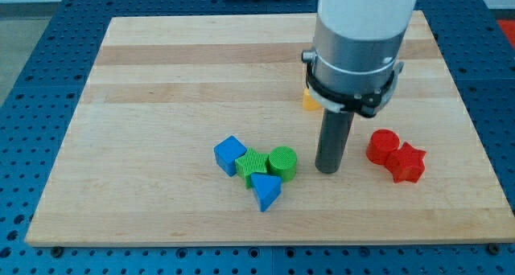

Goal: Move the blue triangle left to the cube

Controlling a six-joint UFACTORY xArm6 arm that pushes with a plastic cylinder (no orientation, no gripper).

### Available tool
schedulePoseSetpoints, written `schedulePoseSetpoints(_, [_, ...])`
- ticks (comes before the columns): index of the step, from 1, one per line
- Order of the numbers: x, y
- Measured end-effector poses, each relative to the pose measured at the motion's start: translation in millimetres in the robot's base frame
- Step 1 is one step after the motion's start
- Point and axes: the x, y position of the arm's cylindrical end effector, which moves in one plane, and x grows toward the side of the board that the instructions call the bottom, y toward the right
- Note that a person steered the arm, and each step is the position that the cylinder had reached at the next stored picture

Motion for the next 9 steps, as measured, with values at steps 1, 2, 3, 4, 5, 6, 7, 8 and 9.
schedulePoseSetpoints(1, [24, -15])
schedulePoseSetpoints(2, [39, -42])
schedulePoseSetpoints(3, [43, -75])
schedulePoseSetpoints(4, [48, -106])
schedulePoseSetpoints(5, [51, -131])
schedulePoseSetpoints(6, [51, -149])
schedulePoseSetpoints(7, [51, -168])
schedulePoseSetpoints(8, [46, -174])
schedulePoseSetpoints(9, [38, -174])
